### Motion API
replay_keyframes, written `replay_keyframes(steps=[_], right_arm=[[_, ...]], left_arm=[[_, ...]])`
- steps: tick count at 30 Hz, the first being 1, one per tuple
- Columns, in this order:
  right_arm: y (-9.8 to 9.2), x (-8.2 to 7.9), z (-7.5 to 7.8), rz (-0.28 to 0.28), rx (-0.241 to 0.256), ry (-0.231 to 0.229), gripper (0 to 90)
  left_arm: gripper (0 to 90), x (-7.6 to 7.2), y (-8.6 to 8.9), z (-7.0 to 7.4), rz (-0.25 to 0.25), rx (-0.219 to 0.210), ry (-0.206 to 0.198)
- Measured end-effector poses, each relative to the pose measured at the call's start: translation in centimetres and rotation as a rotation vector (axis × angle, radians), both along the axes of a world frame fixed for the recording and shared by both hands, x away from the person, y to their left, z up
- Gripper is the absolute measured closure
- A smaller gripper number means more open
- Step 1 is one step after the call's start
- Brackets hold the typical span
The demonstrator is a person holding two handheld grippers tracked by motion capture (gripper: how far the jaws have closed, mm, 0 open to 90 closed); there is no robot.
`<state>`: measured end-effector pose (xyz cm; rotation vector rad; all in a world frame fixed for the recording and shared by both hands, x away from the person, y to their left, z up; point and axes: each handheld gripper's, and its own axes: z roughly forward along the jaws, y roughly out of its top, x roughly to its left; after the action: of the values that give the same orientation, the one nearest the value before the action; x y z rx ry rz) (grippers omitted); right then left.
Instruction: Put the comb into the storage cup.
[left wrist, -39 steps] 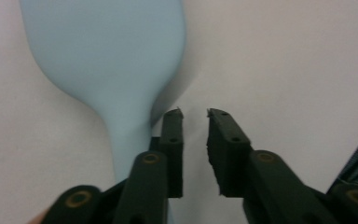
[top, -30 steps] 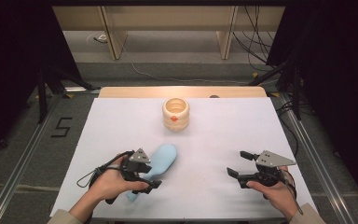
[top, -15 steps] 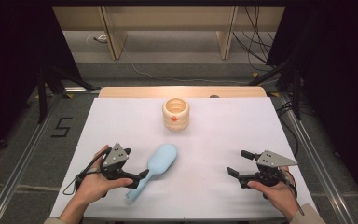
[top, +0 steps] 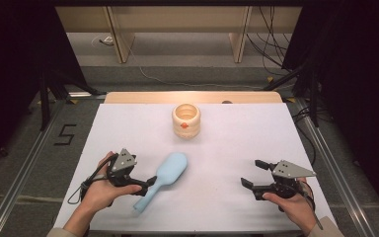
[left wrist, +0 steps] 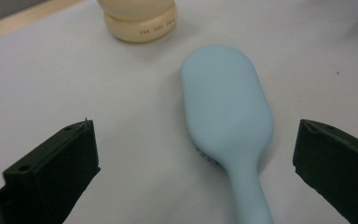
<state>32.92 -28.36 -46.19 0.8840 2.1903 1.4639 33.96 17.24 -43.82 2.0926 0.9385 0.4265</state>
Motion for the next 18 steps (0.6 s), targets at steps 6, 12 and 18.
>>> replay_keyframes(steps=[6,12,18], right_arm=[[0.0,0.0,0.0,0.0,0.0,0.002,16.1],[0.0,0.1,-0.1,0.003,-0.001,-0.002,16.1],[0.0,0.1,-0.1,0.003,-0.005,-0.002,16.1]], left_arm=[[9.5,0.7,-1.1,-0.3,0.033,0.073,0.145],[13.1,0.9,-2.9,-0.8,0.012,0.149,0.199],[18.3,1.1,-4.3,-1.8,0.016,0.23,0.274]])
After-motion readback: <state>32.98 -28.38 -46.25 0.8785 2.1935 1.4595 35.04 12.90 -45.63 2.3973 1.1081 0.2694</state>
